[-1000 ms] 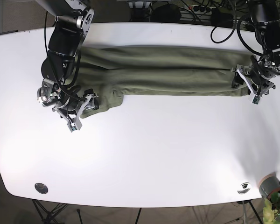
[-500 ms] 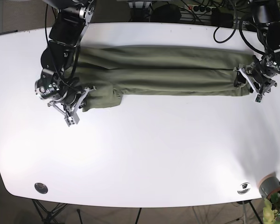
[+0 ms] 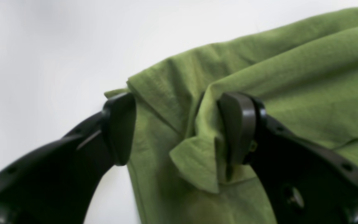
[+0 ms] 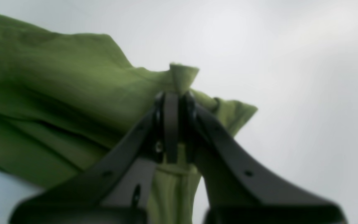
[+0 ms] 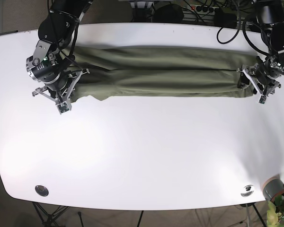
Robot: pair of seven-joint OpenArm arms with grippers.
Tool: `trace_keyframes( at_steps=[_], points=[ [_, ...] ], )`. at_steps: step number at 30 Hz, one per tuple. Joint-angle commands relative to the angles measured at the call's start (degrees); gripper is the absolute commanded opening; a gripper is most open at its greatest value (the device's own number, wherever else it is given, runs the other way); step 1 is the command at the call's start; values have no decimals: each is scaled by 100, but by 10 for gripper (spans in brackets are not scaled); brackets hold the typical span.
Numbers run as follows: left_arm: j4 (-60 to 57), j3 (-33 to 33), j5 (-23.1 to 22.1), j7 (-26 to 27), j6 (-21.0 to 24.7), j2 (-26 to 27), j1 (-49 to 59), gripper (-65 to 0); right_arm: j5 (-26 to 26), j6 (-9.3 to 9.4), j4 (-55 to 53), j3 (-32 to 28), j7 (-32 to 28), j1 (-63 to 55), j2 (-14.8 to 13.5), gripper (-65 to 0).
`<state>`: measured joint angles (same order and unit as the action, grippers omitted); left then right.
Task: Fold the T-shirt properly
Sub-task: 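Grasp both strip ends and pull the strip taut with both grippers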
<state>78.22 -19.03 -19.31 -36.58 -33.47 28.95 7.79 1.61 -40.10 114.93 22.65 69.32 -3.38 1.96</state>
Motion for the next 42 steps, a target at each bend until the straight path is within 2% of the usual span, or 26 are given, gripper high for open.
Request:
trace_keyframes(
  at_steps=[1, 6, 16, 18, 22, 25, 26, 28, 32, 37, 42],
  points=[
    [86, -45, -34, 93, 11, 125, -63, -254, 11, 10, 142, 148, -18, -115, 152, -628],
    [86, -45, -34, 93, 11, 134, -63, -254, 11, 10, 124, 622, -18, -238, 336, -628],
    [86, -45, -34, 93, 11, 142, -63, -254, 292, 10, 98, 1238, -18, -599, 345, -623],
    [86, -45, -34, 93, 11, 142, -72, -254, 275, 10, 98, 1255, -18, -634, 345, -599],
    [139, -71, -60, 93, 11, 134, -89, -254, 275, 10, 98, 1343, -18, -651, 327, -436],
    [297, -150, -78, 67, 11, 125, -326, -254, 336, 10, 107, 1607, -18, -616, 327, -281],
    [368, -229, -78, 67, 11, 107, -370, -254, 336, 10, 115, 1616, -18, -607, 327, -255],
    [552, -458, -87, 58, 11, 81, -388, -253, 336, 10, 115, 1546, -44, -546, 327, -227],
    [992, -660, -87, 58, 11, -69, -423, -253, 336, 10, 115, 1370, -53, -344, 240, -228],
    [1669, -651, -87, 40, 11, -227, -282, -253, 336, 10, 107, 596, -53, -282, 169, -228],
    [2038, -572, -60, -294, 11, -622, 25, -253, 275, 10, 10, -98, -53, -300, 169, -228]
  ],
)
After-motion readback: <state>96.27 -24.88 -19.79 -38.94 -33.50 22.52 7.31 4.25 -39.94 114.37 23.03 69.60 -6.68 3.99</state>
